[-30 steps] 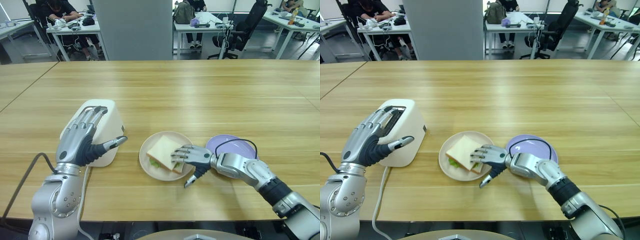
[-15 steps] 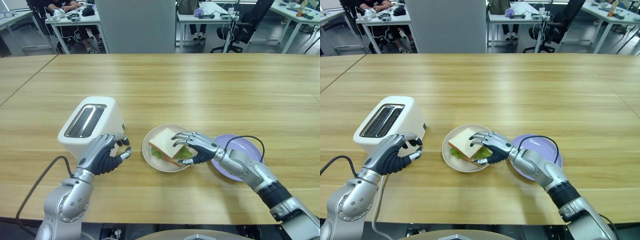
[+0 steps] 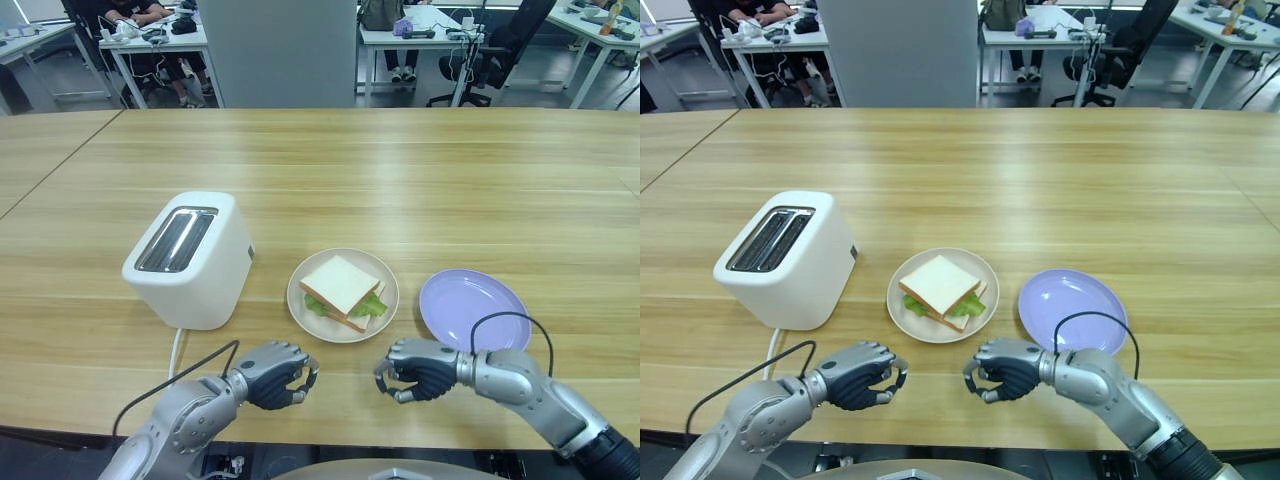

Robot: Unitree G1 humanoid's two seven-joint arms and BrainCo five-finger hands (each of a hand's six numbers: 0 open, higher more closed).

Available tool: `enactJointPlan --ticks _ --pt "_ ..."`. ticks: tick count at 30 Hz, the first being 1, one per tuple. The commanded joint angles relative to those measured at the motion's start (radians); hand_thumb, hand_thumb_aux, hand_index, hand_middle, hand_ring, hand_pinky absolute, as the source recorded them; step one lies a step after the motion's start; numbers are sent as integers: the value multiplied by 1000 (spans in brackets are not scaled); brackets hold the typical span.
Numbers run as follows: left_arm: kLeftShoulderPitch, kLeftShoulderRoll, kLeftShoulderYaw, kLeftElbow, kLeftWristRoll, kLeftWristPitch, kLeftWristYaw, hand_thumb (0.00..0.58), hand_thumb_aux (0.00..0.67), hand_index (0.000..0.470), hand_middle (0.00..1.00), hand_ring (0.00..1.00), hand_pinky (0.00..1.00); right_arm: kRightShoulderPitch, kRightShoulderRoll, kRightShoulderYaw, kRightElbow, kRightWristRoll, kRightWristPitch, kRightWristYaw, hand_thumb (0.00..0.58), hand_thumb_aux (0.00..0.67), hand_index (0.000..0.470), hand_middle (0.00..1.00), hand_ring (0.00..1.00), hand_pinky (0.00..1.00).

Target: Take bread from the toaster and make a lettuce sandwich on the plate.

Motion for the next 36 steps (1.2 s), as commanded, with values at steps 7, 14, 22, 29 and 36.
enactJointPlan --ticks 7,14,22,29,36 --pt "-306 -115 -185 445 187 2 70 580 670 460 1000 1000 1000 -199 193 121 350 -298 21 -128 580 670 460 1000 1000 1000" --pt "-653 -233 -272 844 370 45 377 580 670 460 1000 1000 1000 -579 393 218 819 -595 155 -589 580 670 460 1000 1000 1000" --pt "-878 -306 -280 1113 382 97 589 580 670 460 1000 1000 1000 -846 559 242 1266 -590 183 -809 580 670 460 1000 1000 1000" --pt "-827 -233 -254 1005 337 80 632 580 670 460 1000 1000 1000 -861 511 222 1264 -535 98 -850 580 670 460 1000 1000 1000" --pt "-474 -96 -36 277 174 137 485 0 0 0 0 0 0 -556 151 8 502 -291 -22 -643 0 0 0 910 910 910"
